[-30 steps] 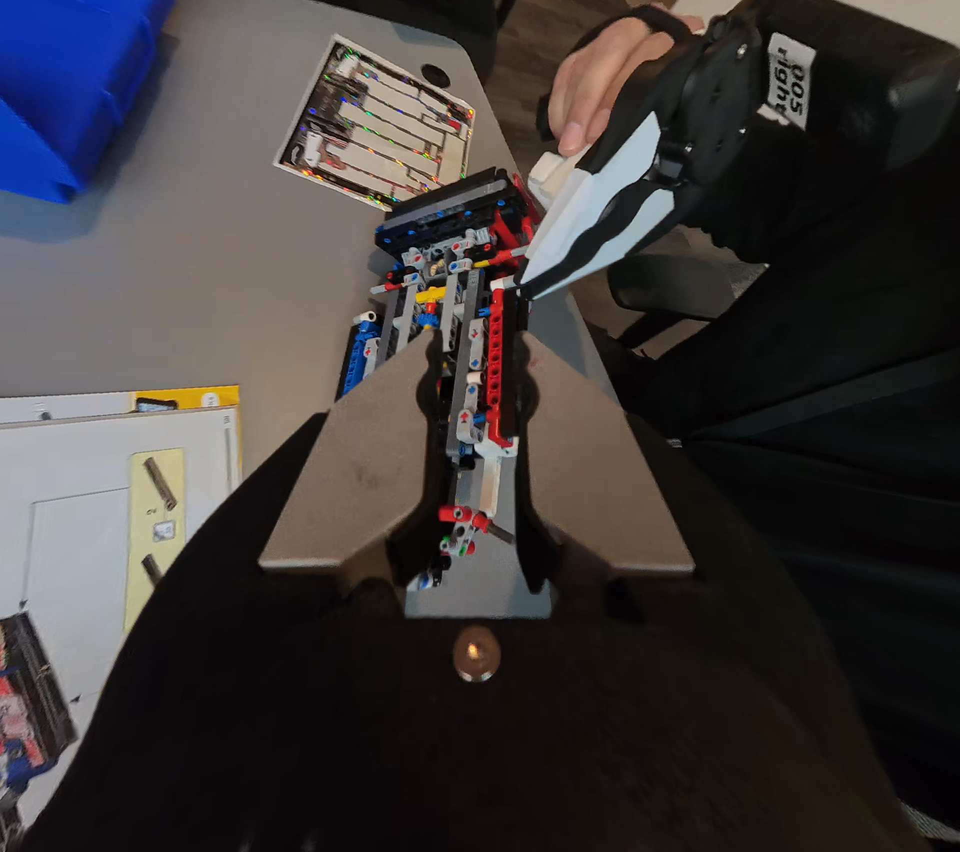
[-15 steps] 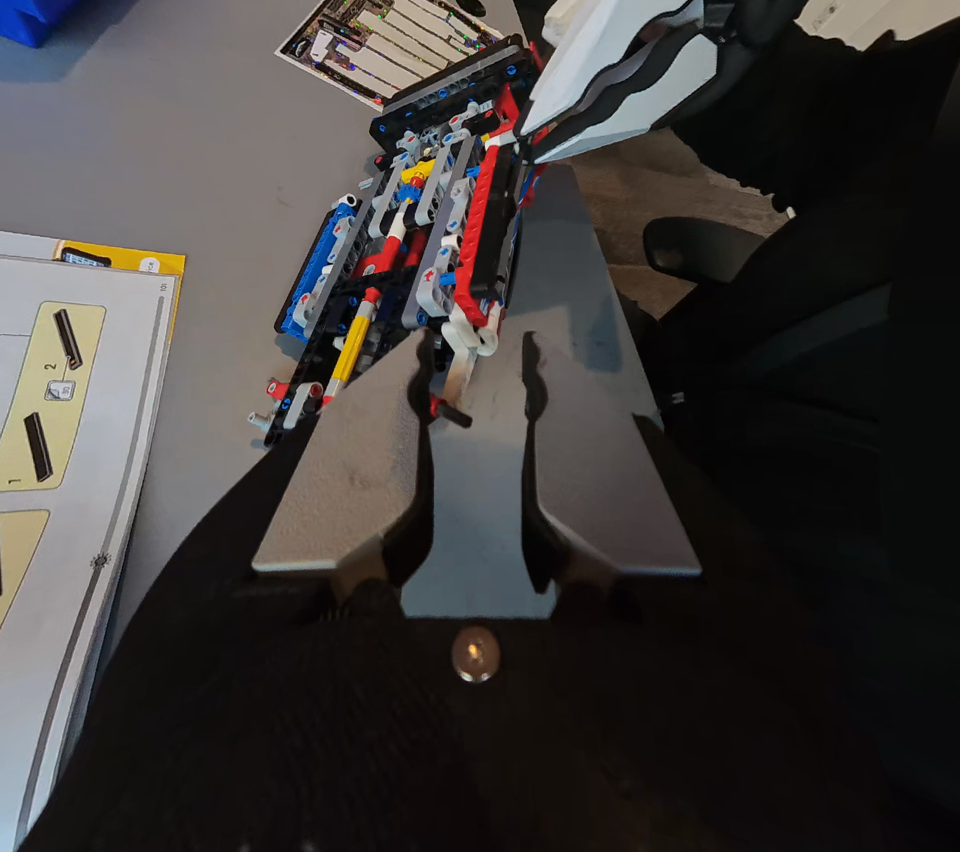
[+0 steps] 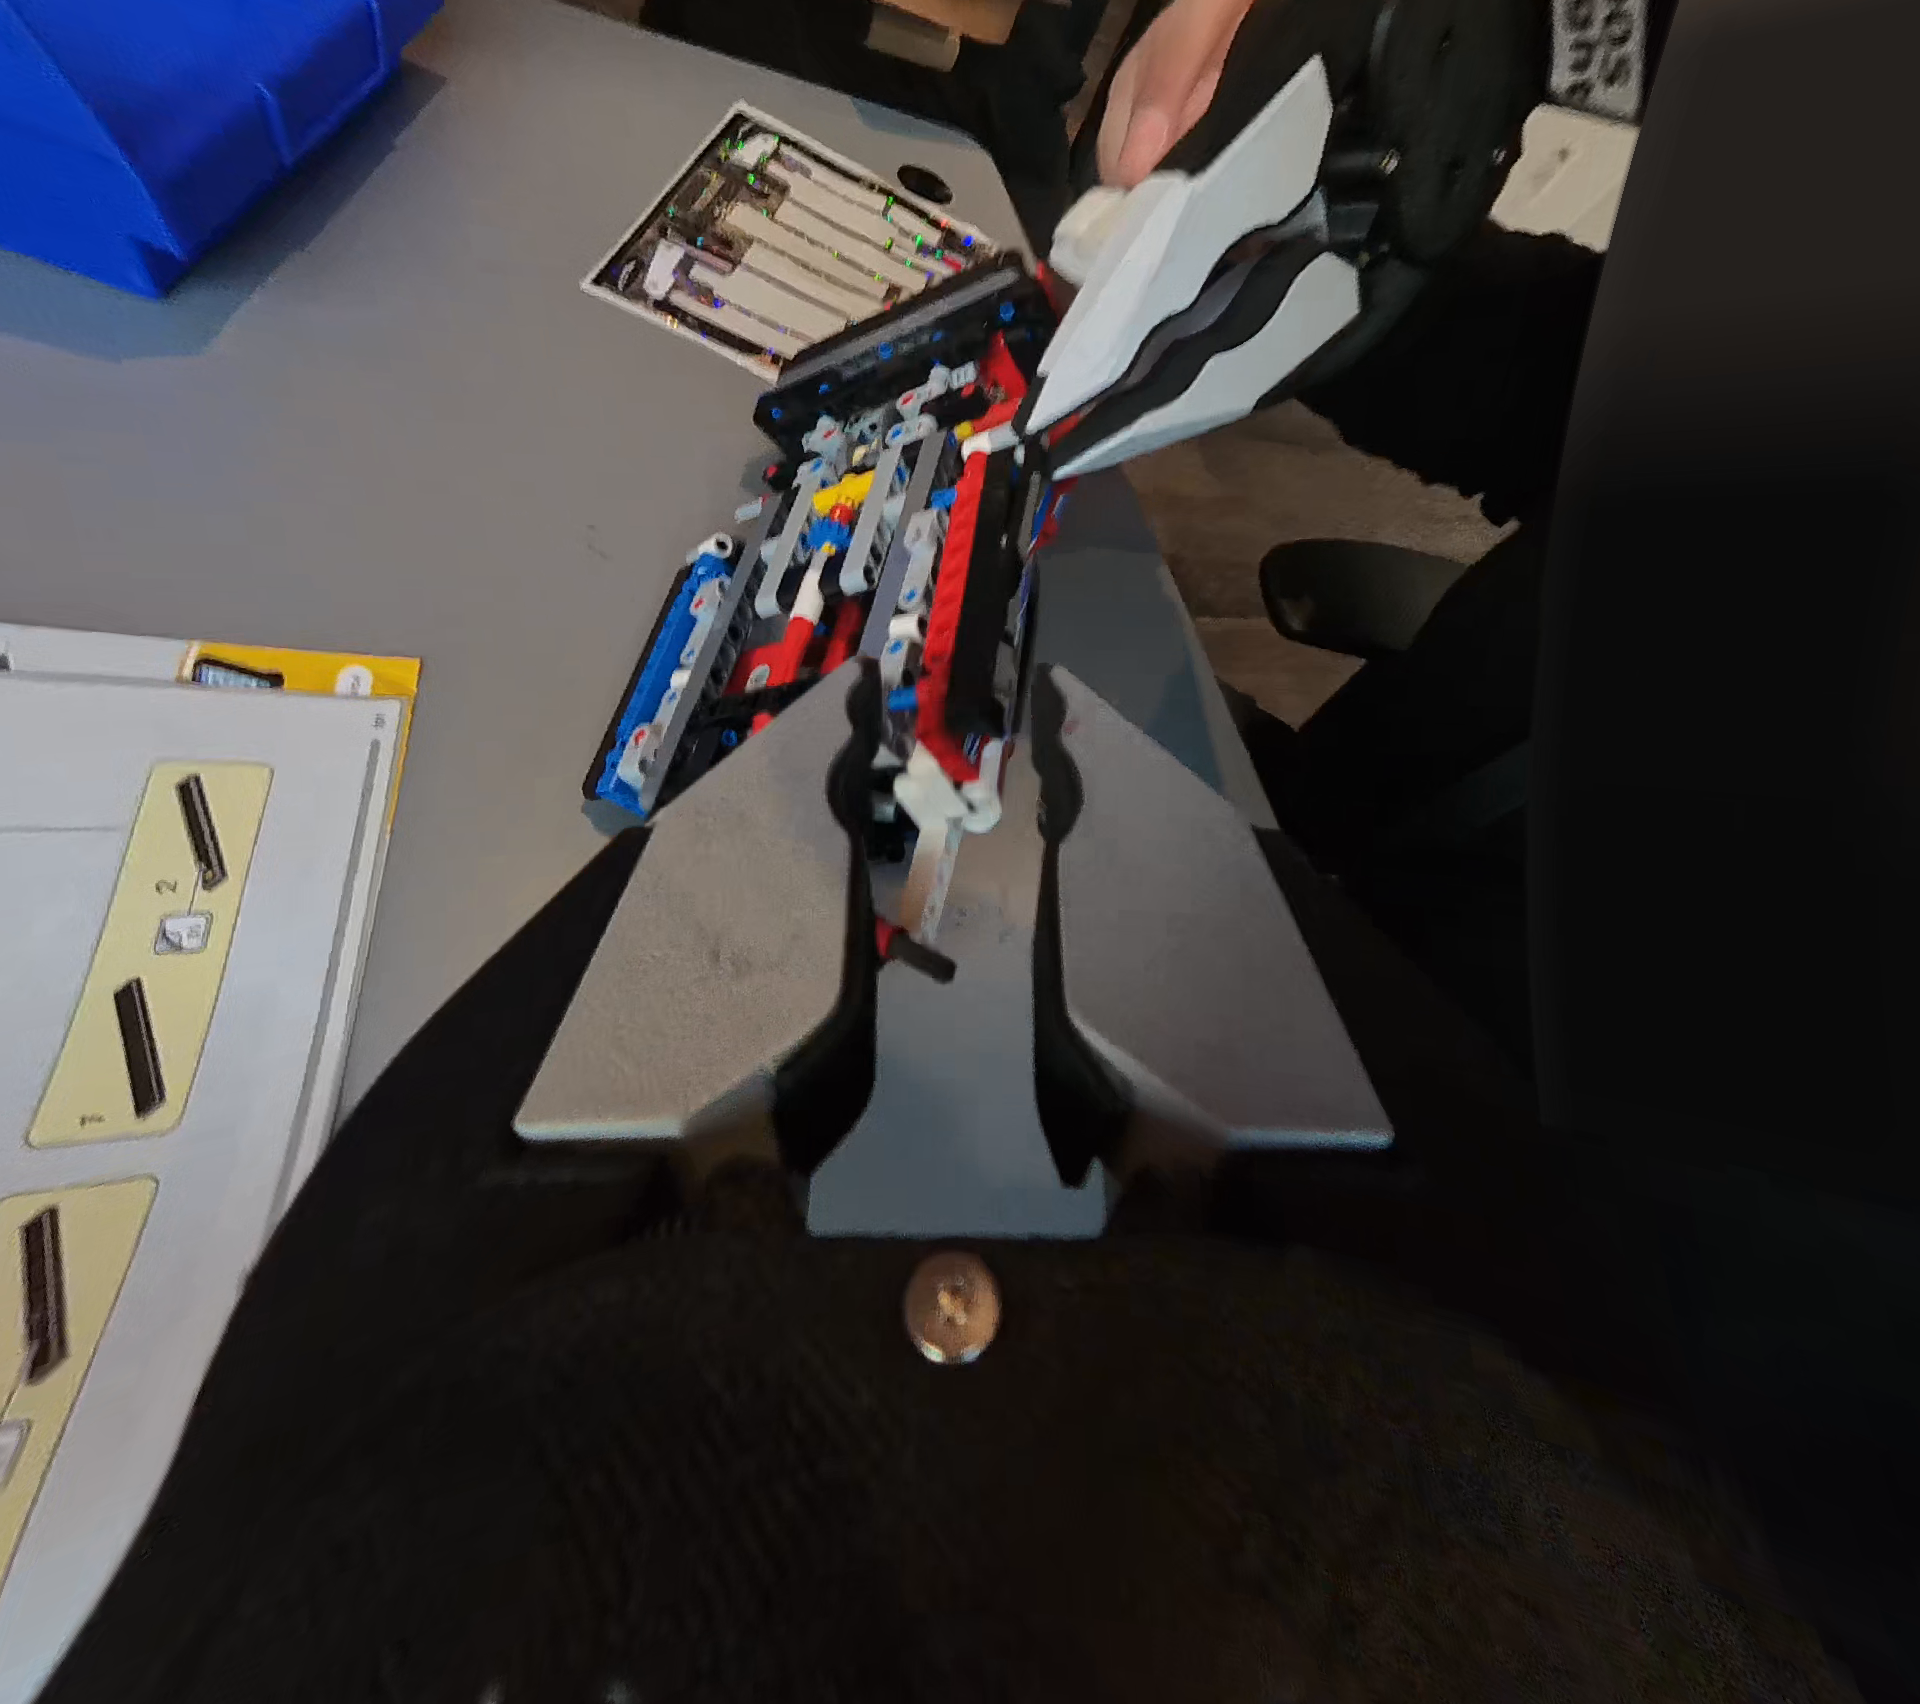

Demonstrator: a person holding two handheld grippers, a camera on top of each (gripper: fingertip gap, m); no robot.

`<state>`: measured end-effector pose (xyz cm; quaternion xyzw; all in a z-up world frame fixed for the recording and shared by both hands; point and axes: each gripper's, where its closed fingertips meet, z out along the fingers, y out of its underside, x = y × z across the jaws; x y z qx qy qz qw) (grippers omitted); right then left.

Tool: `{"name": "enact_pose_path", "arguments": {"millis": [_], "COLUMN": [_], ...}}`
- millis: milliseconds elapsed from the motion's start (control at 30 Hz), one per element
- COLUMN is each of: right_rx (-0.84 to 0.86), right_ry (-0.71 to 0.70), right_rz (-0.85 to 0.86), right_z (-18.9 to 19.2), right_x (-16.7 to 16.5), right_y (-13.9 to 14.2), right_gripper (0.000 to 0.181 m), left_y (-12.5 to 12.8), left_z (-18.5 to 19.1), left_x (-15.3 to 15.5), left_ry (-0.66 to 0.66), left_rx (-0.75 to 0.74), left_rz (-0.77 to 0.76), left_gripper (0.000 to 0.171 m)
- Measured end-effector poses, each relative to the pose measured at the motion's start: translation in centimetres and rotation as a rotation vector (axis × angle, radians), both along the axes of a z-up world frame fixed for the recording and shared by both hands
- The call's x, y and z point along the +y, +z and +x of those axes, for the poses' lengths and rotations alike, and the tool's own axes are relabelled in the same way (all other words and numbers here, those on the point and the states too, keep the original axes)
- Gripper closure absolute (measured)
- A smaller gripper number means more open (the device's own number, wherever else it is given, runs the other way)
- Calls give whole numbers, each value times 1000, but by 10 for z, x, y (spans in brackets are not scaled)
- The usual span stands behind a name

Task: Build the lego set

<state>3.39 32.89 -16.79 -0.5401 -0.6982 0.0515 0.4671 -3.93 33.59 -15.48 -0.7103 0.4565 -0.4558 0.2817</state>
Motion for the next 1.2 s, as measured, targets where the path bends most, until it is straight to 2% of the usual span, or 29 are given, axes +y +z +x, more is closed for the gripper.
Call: {"name": "enact_pose_path", "arguments": {"millis": [100, 233, 333, 467, 700, 1200], "right_rx": [13, 17, 25, 19, -5, -37], "right_ry": [-5, -7, -5, 4, 5, -70], "right_rz": [5, 20, 23, 25, 34, -35], "right_z": [0, 1, 1, 1, 1, 1], "right_x": [-1, -2, -2, -2, -1, 2], "right_y": [0, 0, 0, 0, 2, 1], "right_gripper": [175, 174, 174, 174, 174, 174], "left_y": [9, -8, -18, -24, -23, -25], "left_z": [17, 44, 54, 59, 59, 59], "left_x": [0, -1, -4, -6, -5, -4], "left_ry": [-58, -150, -209, -214, -192, -244], "left_rx": [4, 117, 160, 172, 139, 149], "left_rz": [-13, 3, -59, -68, -77, -25], "left_gripper": [141, 136, 136, 144, 145, 144]}}
